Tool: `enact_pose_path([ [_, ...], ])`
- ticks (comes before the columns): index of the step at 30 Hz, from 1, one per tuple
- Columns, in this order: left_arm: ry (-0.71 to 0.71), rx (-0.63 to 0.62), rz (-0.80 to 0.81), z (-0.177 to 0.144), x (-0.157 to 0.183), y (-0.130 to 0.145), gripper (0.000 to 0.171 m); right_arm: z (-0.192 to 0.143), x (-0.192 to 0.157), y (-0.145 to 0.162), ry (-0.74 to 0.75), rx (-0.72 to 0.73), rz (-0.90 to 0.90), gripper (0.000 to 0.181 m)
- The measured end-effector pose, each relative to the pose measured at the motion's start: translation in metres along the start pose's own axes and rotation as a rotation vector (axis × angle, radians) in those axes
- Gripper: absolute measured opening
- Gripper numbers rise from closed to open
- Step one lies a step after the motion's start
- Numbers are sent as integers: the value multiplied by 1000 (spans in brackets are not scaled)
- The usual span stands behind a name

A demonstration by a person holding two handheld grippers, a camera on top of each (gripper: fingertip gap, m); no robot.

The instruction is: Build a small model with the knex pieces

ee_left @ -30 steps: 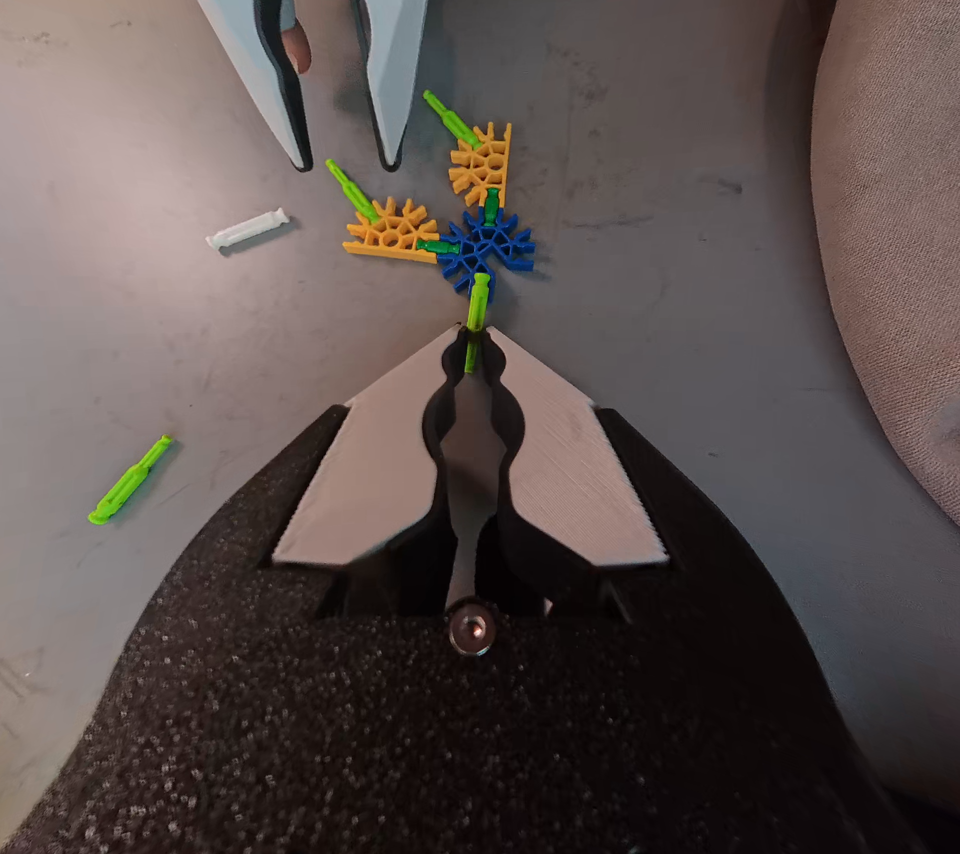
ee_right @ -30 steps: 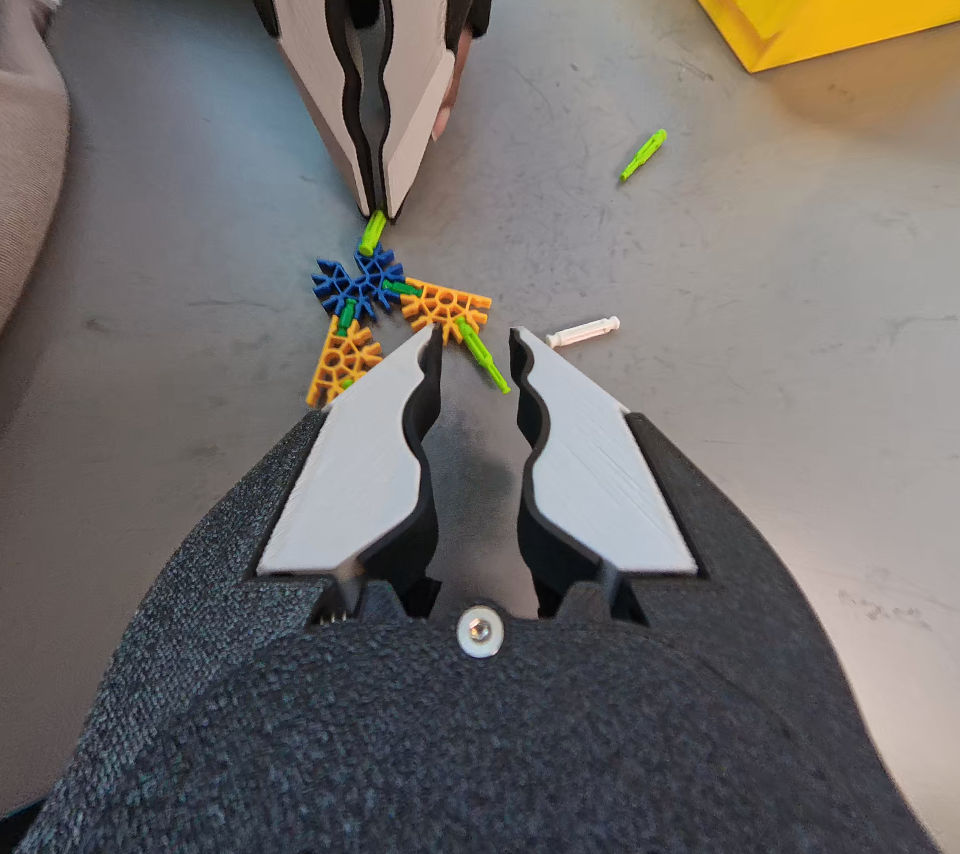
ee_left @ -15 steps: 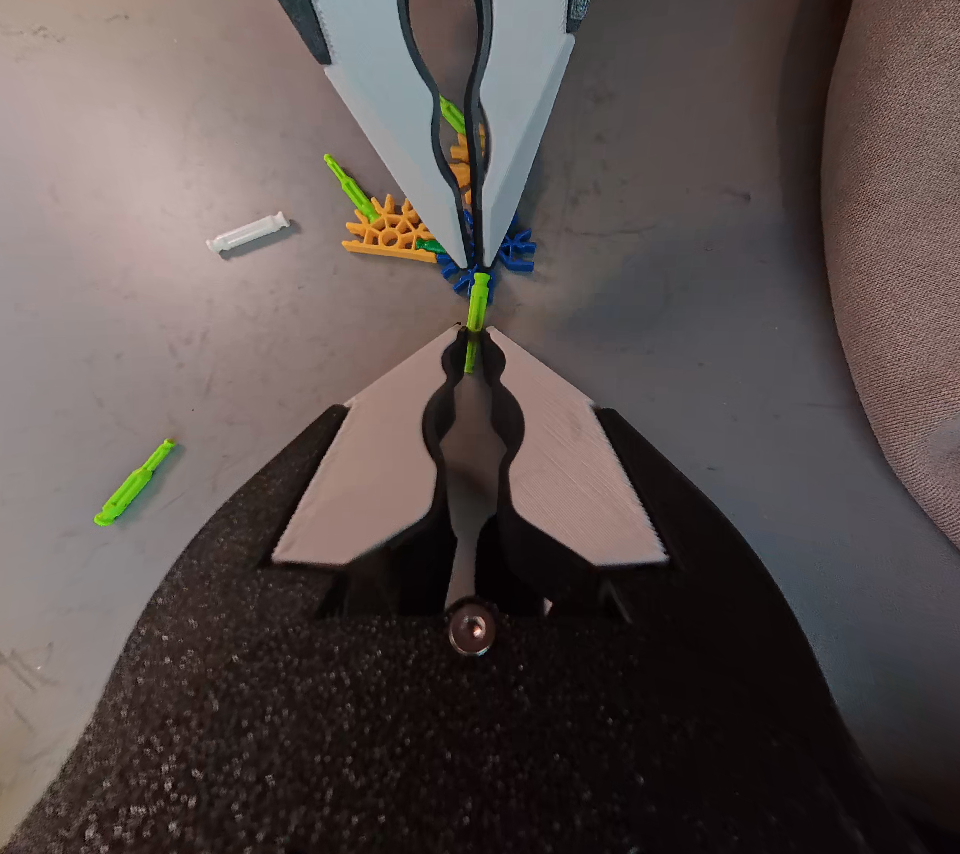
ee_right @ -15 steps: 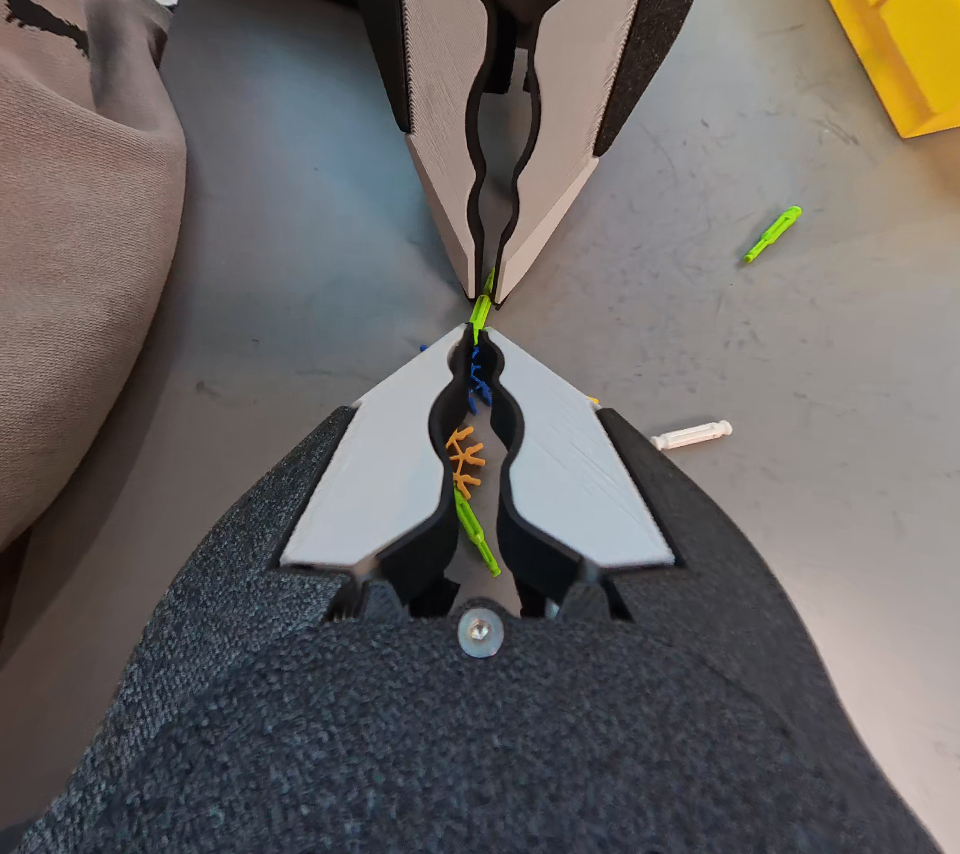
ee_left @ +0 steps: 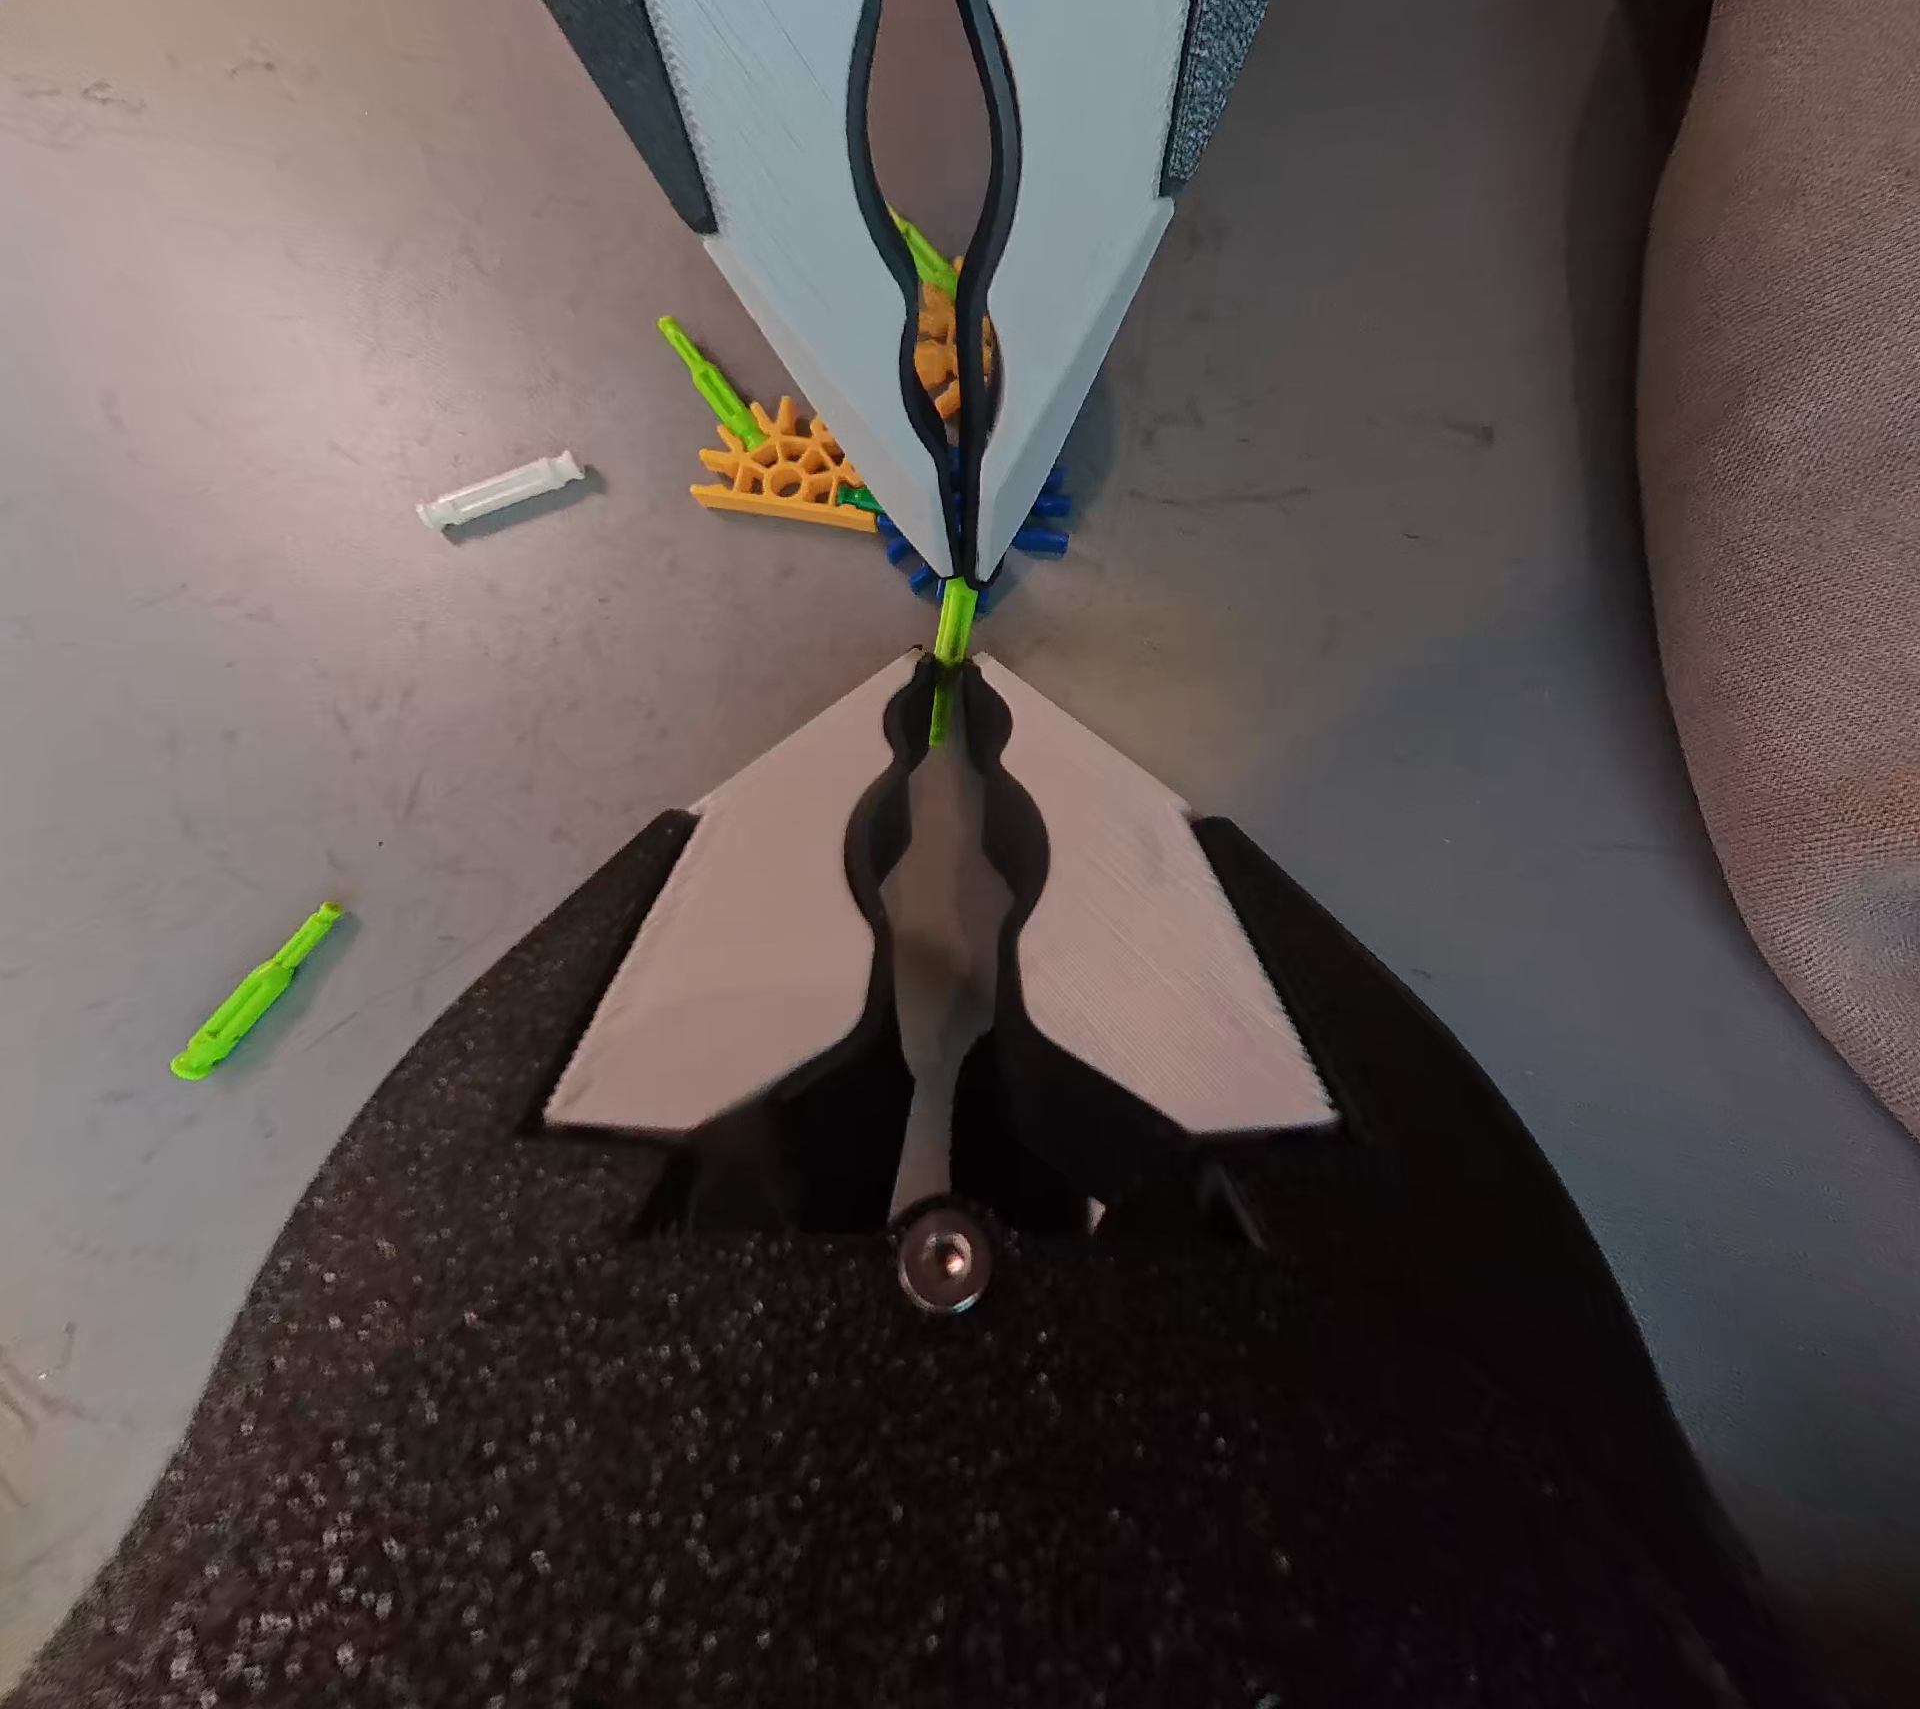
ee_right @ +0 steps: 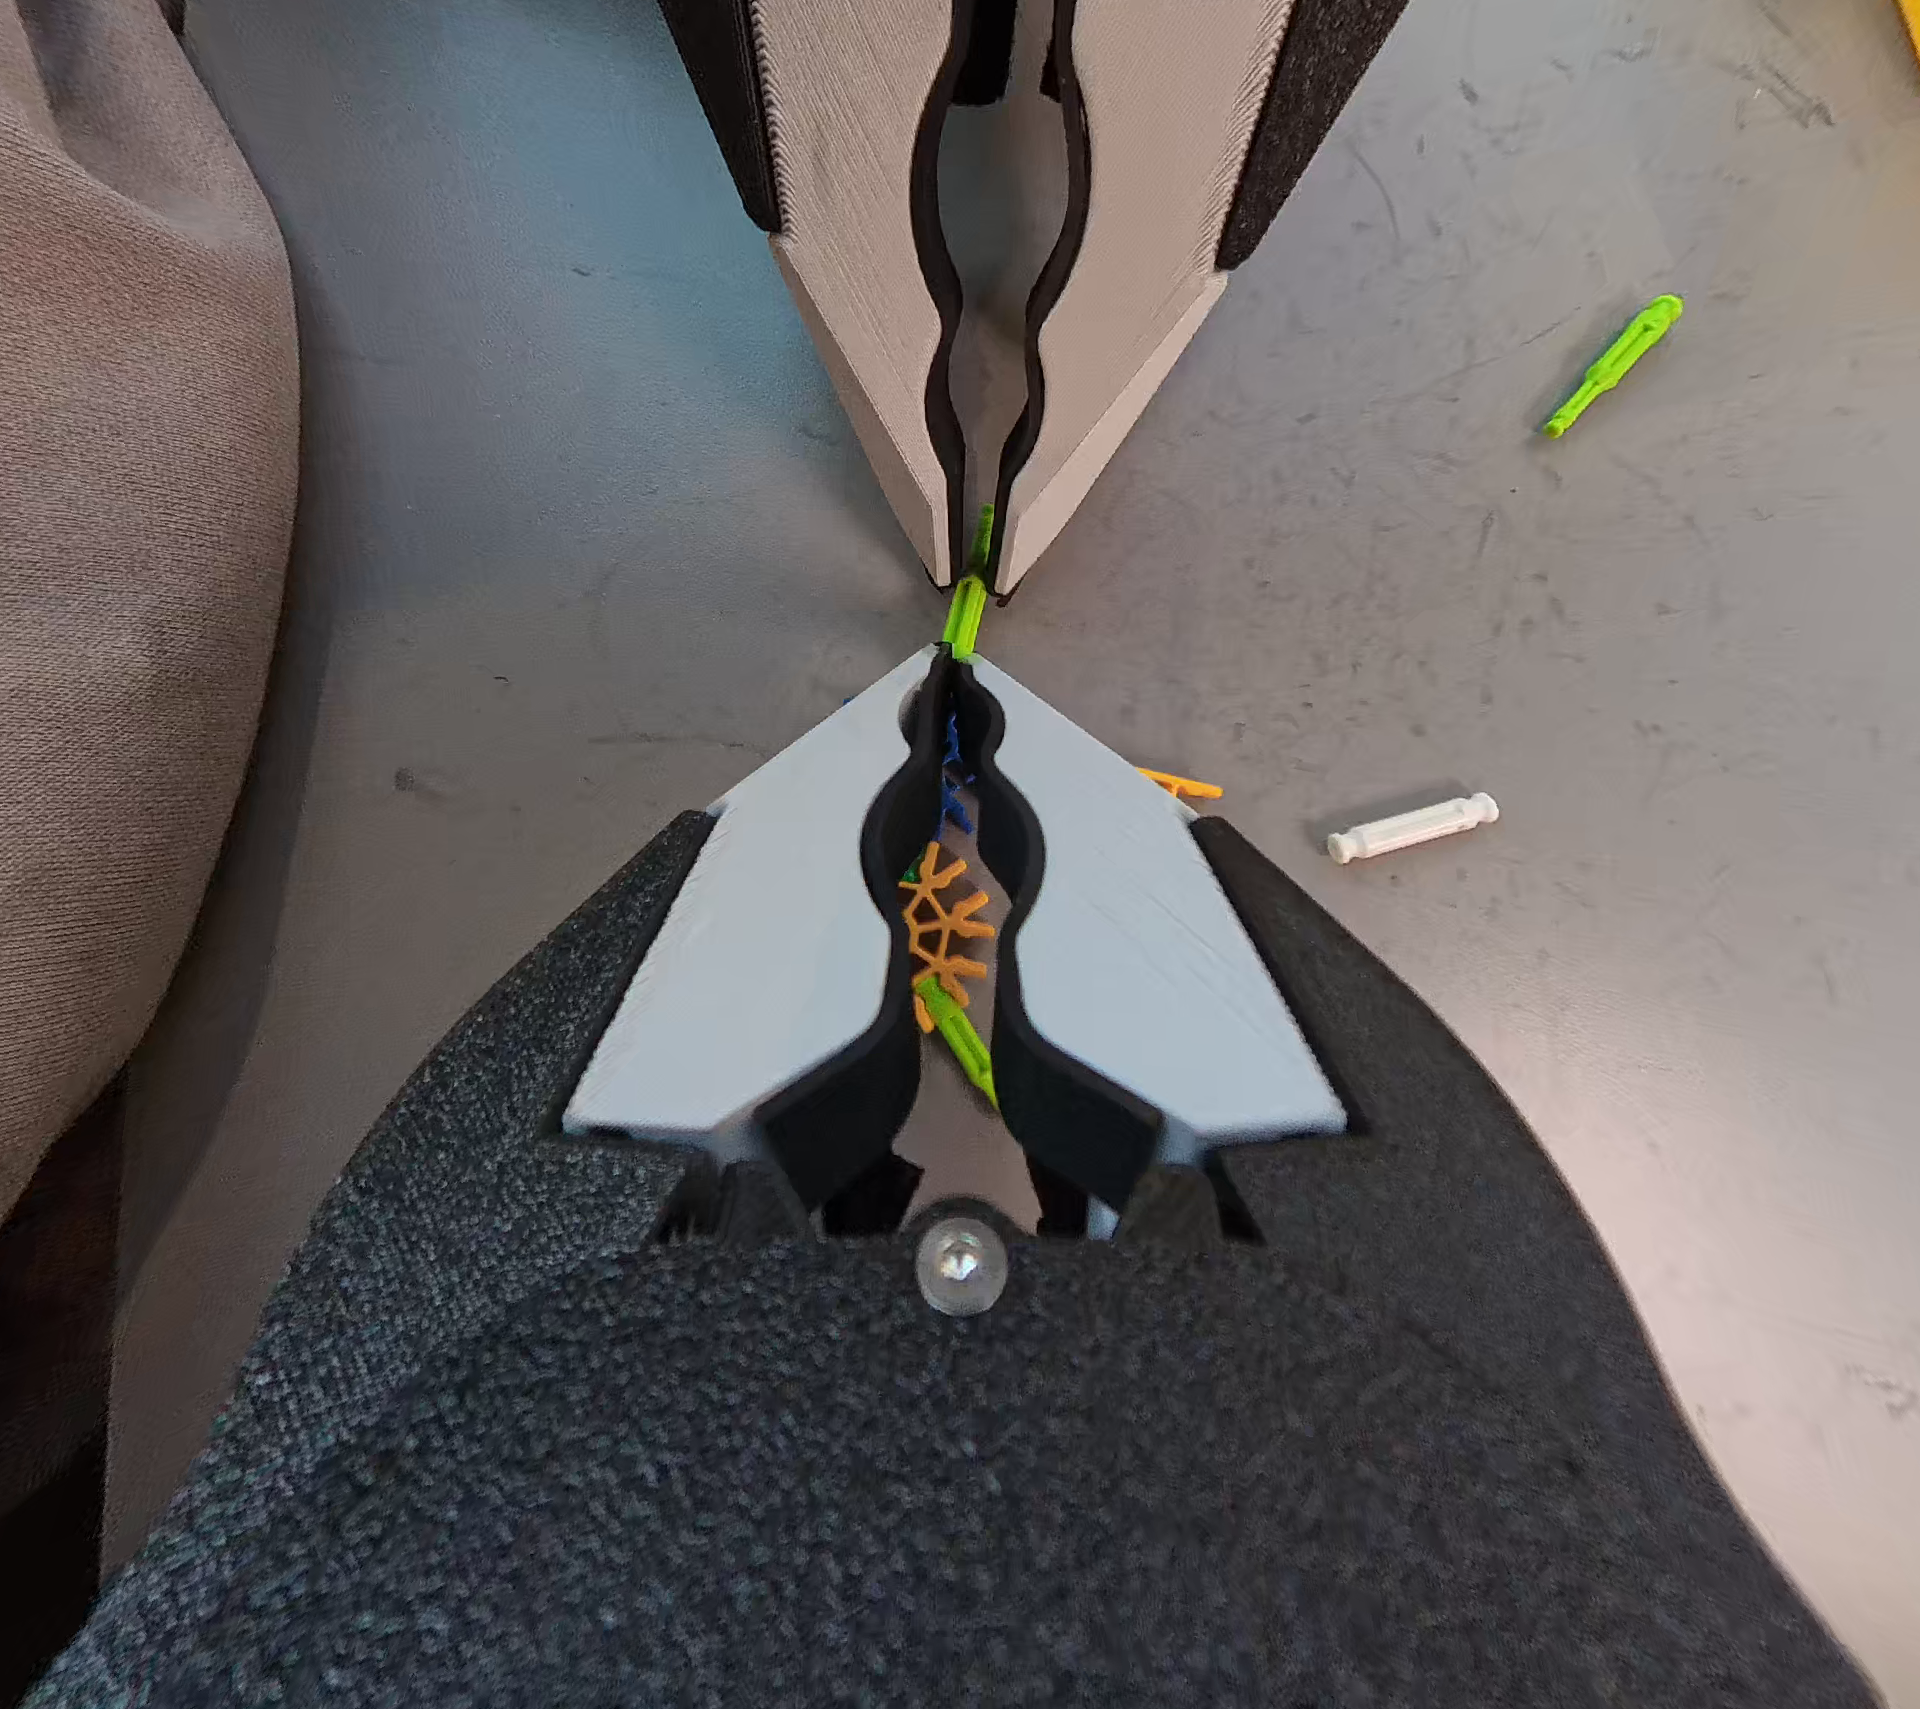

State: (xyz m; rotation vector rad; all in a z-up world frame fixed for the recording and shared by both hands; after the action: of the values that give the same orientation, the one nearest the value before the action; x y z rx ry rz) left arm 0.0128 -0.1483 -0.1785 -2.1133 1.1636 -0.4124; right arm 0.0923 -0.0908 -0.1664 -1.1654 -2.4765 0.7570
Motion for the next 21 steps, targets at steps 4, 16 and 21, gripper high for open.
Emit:
enact_pose_path([
  [4,9,29,-25,2,-1,1,5,0,1,-2,-10,-53,6,0],
  [16,18,70,-62,-3,-2,5,6,1,0,-8,-13,-172,46,0],
  [21,2,48,-68,-2,-4,8,7,2,-1,-11,-8,-200,46,0],
])
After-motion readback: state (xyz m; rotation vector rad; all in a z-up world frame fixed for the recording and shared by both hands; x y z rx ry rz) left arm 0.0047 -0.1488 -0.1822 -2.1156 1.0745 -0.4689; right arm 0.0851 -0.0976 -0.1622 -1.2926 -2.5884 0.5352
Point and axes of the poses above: each gripper's, where its closed fingertips meet, z out along the fingers, y out of its underside, x = y × z across the jaws, the point moved 7 cm from there along -z, back along the fingers
